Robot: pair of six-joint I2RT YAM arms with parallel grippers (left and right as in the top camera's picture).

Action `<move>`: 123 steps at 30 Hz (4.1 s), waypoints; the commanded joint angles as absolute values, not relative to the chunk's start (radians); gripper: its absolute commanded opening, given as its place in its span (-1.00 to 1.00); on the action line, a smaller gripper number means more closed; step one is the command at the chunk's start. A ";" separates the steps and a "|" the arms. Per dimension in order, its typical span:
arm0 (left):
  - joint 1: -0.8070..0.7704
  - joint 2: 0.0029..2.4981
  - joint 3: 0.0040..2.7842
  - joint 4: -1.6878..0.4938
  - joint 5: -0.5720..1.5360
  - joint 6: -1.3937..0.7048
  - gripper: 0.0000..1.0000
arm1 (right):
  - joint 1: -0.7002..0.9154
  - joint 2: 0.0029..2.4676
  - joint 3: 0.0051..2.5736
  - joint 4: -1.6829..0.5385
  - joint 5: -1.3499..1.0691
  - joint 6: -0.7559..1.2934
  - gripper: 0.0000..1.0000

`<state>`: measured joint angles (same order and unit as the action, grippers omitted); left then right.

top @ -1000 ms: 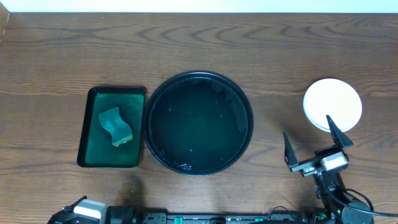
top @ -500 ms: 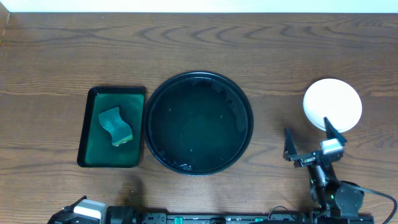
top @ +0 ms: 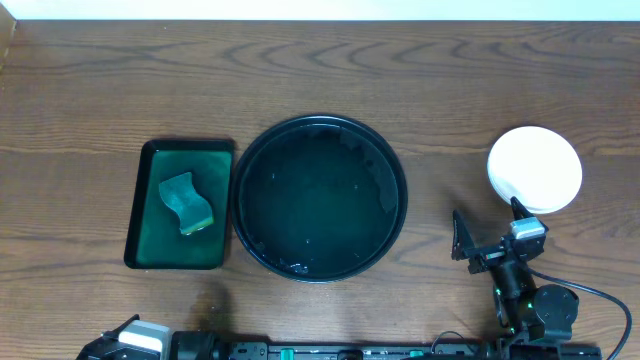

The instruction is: Clean dirty plates on tray and stack at the side

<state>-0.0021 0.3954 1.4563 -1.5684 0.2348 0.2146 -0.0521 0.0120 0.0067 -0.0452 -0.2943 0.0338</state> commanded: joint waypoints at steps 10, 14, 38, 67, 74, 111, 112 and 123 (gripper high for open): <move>-0.006 0.395 1.457 -1.571 0.247 0.228 0.86 | -0.058 0.006 0.005 -0.050 -0.285 0.048 0.98; -0.006 0.395 1.457 -1.570 0.247 0.228 0.86 | -0.058 0.006 0.005 -0.050 -0.285 0.047 0.99; -0.006 0.394 1.405 -1.169 0.210 0.232 0.86 | -0.058 0.006 0.005 -0.050 -0.285 0.047 0.99; 0.003 0.002 0.353 0.158 0.247 0.231 0.86 | -0.058 0.006 0.005 -0.050 -0.285 0.047 0.98; 0.023 0.002 0.231 0.259 0.247 0.231 0.86 | -0.058 0.006 0.005 -0.050 -0.285 0.047 0.98; 0.023 0.002 0.004 -0.052 0.233 0.156 0.86 | -0.058 0.006 0.005 -0.050 -0.285 0.047 0.98; 0.023 0.002 0.004 -0.052 0.232 0.155 0.86 | -0.058 0.006 0.005 -0.050 -0.285 0.047 0.99; 0.023 0.004 0.004 -0.051 0.236 0.156 0.86 | -0.058 0.006 0.005 -0.050 -0.285 0.047 0.99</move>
